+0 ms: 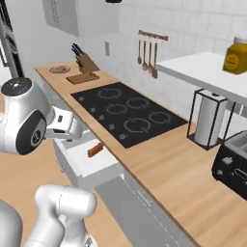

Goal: Pick up the knife from the drawer and place it on the cutting board. Then place the meat from the plate to the cutting board.

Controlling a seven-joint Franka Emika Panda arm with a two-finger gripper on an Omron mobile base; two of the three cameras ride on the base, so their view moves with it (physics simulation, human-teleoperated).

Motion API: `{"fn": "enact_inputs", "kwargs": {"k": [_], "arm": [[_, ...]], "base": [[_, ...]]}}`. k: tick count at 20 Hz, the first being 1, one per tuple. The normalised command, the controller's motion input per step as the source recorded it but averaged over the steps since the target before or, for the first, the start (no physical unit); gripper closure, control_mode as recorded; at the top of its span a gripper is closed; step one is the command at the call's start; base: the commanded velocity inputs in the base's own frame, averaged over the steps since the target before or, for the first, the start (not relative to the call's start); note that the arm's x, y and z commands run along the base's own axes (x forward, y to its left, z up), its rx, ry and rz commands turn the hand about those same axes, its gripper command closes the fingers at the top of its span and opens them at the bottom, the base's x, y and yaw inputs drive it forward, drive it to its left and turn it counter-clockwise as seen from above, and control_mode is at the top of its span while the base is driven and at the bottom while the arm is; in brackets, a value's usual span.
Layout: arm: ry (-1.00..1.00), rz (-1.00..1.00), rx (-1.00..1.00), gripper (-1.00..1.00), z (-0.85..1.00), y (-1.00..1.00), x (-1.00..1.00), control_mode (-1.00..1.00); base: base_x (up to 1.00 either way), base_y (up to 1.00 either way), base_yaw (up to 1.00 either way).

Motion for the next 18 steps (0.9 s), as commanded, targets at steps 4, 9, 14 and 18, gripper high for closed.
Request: {"fn": "enact_inputs", "kwargs": {"k": [4,9,14,18], "arm": [[0.0,0.0,0.0,-1.0,0.0,0.0,0.0,1.0],[0.0,0.0,0.0,-1.0,0.0,0.0,0.0,1.0],[0.0,0.0,0.0,-1.0,0.0,0.0,0.0,1.0],[0.07,0.01,-0.02,-1.0,-0.01,0.11,0.12,-1.0]], "base": [[0.15,-0.51,0.24],[0.32,-0.74,0.09],[0.43,-0.12,0.09],[0.14,0.01,0.05]]}}
